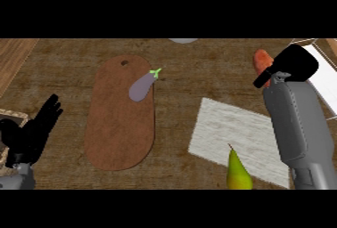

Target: Pick the sweet potato from the placemat and place it in the tiered shelf

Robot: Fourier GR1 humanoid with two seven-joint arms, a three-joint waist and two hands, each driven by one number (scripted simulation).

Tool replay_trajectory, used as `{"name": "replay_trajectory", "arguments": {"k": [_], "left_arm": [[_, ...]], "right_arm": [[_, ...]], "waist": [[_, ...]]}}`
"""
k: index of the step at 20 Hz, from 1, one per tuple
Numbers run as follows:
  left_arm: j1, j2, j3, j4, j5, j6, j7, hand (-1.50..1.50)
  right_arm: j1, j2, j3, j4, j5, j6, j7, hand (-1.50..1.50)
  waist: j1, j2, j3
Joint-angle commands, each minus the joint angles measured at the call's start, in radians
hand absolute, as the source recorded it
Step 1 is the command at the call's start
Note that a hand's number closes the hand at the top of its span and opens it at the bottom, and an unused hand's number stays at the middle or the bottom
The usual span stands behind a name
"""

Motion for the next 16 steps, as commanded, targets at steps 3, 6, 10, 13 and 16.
{"name": "replay_trajectory", "arguments": {"k": [3, 6, 10, 13, 16], "left_arm": [[0.050, -0.014, 0.001, -0.010, -0.007, -0.002, -0.029, 0.00], [-0.002, -0.012, 0.003, -0.028, -0.011, 0.028, 0.053, 0.00], [0.076, -0.010, 0.023, 0.003, -0.009, 0.000, -0.040, 0.00], [0.060, -0.011, 0.024, -0.035, 0.002, 0.006, 0.024, 0.00], [0.063, 0.006, 0.029, -0.064, -0.001, -0.007, 0.038, 0.00]], "right_arm": [[-0.222, -0.026, -0.058, 0.089, 0.032, -0.084, 0.115, 1.50], [-0.264, 0.001, -0.089, 0.053, 0.025, -0.152, 0.139, 1.50], [-0.319, 0.000, -0.106, -0.072, 0.035, -0.144, 0.171, 1.50], [-0.319, 0.024, -0.082, -0.166, 0.070, -0.126, 0.202, 1.50], [-0.353, 0.025, -0.054, -0.200, 0.128, -0.088, 0.231, 1.50]], "waist": [[-0.016, -0.011, -0.001], [-0.028, -0.012, 0.000], [-0.041, -0.019, -0.002], [-0.051, -0.022, -0.001], [-0.048, -0.021, -0.001]]}}
